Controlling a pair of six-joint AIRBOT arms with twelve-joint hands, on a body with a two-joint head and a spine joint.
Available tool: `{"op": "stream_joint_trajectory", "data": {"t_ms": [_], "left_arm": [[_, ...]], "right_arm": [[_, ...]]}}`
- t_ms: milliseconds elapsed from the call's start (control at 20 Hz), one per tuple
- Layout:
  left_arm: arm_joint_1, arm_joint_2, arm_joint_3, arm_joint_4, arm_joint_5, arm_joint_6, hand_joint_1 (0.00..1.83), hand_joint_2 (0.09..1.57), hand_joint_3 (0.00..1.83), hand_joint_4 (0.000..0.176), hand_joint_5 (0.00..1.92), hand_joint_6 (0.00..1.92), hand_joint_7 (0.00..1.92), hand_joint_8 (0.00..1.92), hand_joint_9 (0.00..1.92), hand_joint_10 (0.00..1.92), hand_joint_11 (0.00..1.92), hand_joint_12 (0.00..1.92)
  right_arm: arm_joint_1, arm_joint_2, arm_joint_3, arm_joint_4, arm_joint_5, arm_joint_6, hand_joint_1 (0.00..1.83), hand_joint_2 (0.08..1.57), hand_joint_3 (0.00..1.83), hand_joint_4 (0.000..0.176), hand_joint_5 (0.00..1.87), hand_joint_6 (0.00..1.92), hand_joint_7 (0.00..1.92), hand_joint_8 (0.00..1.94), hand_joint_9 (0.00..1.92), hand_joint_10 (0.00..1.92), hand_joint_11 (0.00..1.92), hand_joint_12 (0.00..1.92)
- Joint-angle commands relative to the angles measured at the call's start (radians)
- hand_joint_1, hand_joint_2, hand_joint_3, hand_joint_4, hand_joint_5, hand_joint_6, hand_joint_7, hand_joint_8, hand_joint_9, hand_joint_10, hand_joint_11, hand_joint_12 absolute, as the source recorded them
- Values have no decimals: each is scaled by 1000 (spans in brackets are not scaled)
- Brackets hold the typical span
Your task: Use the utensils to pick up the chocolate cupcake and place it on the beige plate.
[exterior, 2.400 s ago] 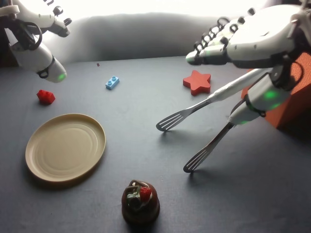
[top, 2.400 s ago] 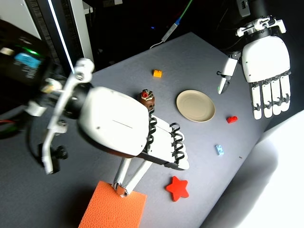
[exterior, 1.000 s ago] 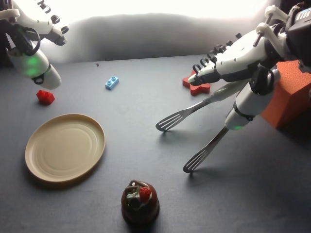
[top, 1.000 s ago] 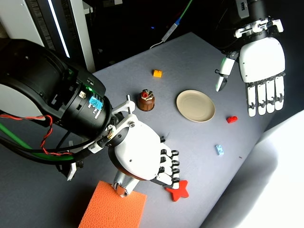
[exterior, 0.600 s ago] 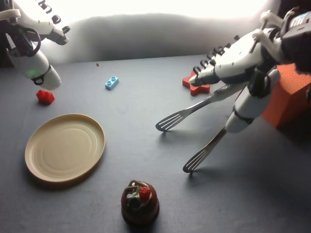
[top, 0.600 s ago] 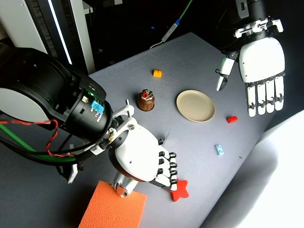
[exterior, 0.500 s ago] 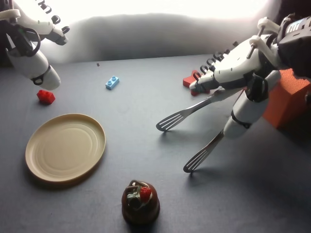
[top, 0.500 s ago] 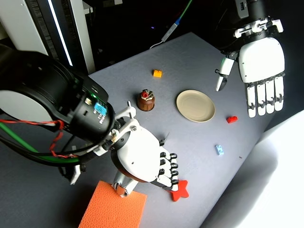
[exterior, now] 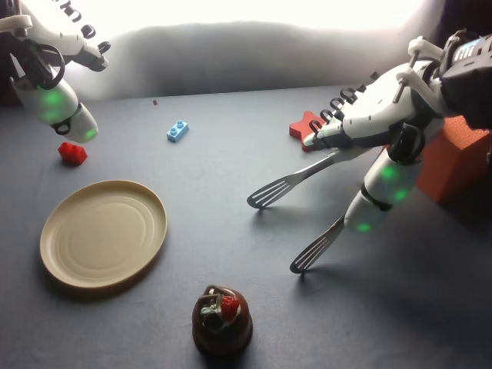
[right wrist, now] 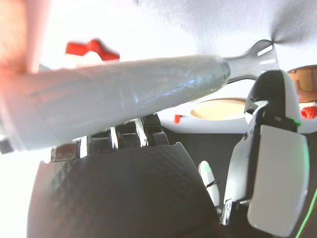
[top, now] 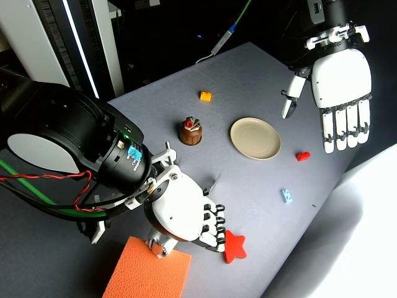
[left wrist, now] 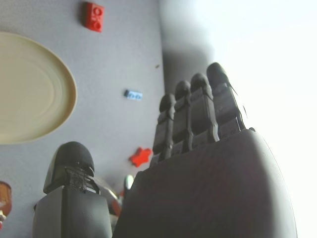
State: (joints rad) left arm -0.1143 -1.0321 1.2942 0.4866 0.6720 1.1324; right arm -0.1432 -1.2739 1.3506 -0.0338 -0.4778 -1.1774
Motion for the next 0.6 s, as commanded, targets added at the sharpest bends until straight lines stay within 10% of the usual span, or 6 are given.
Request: {"op": "stream_joint_trajectory", "data": {"t_ms": [0,550], "left_arm": [[-9,5,-3,41,-57,9,229,1099,0,0,130,8,139,6,103,5,0,257],[-5,4,-8,41,-55,13,182,1104,1,0,102,3,125,2,79,3,0,208]], "right_arm": [[-5,9,2,-4,72,-18,360,822,0,0,0,0,0,0,0,0,0,0],[-24,18,2,-5,99,-70,621,957,26,0,0,0,0,0,0,0,2,1]]}}
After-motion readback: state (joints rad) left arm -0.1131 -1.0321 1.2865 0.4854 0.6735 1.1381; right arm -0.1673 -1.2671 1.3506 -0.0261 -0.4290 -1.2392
